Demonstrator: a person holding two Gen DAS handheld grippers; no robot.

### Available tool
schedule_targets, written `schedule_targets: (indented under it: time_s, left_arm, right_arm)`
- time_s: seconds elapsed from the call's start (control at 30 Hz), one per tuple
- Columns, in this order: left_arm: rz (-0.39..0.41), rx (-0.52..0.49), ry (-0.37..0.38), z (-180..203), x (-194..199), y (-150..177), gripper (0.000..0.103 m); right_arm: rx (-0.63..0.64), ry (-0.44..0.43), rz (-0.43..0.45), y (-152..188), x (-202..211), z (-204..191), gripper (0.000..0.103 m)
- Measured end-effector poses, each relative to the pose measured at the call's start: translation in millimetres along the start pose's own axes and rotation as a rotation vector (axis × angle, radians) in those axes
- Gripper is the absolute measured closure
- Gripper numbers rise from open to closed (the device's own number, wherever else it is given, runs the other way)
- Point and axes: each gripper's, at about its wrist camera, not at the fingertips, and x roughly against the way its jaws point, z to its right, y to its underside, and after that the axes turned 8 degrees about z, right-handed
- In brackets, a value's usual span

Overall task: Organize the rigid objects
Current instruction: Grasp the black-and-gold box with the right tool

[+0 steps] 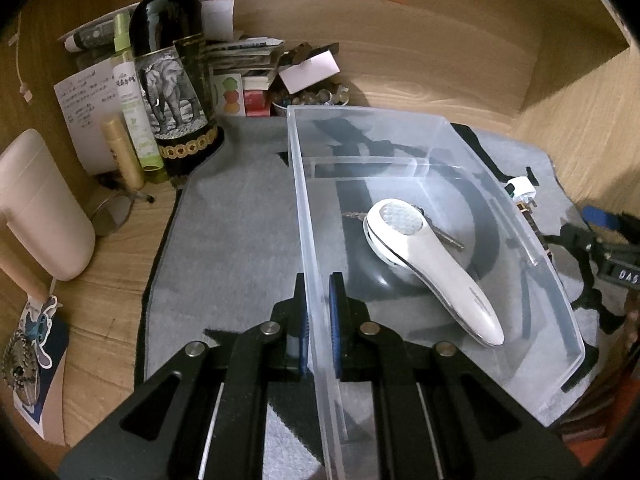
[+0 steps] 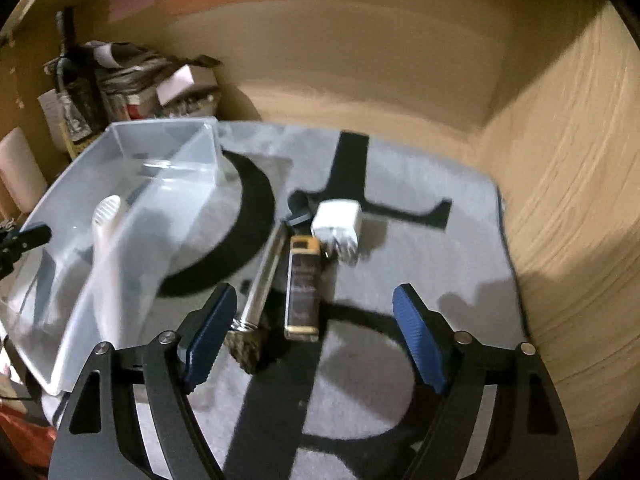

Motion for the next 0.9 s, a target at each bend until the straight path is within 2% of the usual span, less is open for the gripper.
schedule_targets:
  time_s: [0.07,0.13,0.2,0.3,0.37,0.43,0.63,0.9]
  left_arm:
    - [-0.006,0.004,-0.001,-0.4,-1.7,-0.1,0.094]
    - [-0.011,0.006,-0.007,-0.2,-3.4,-0.2,0.094]
    - [-0.011,0.007,-0.01,-0.4,-3.8,-0.3,0.094]
    - [-0.013,0.014,-0.011,-1.1,-4.2,-0.5,0.094]
    - [-0.017,0.022,-0.012,-1.7,-4.9,-0.5,0.094]
    - [-0.017,0.027,-0.014,-2.3,-5.3,-0.7,0.094]
    - [-0.018,0.034,-0.014,-4.0,-6.7,-1.3,0.094]
    - [-0.02,0.045,-0.002,-4.7,-9.4,-0.9,0.094]
  right_arm:
    - [-0.02,-0.001,-0.016,2.3,-8.9,3.8,0.026]
    - [-0.044,-0.006,-0.046,1.5,-22.7,7.4,0.042]
    - [-0.05,-0.024,-0.098,1.2,-39.2,9.2,0.055]
    - [-0.058,-0.058,-0.152,1.9,-55.4,8.0,0.061]
    - [-0.049,-0.058,-0.144,1.5,-56.4,5.8,0.063]
    - [-0.04,-0.069,-0.141,0.5,-55.4,3.7,0.081]
    - [-0.022,-0.057,-0.099,-1.9,-40.7,-0.1,0.082]
    - [-0.047,-0.1,-0.011,-21.9,-18.6,-9.6,0.081]
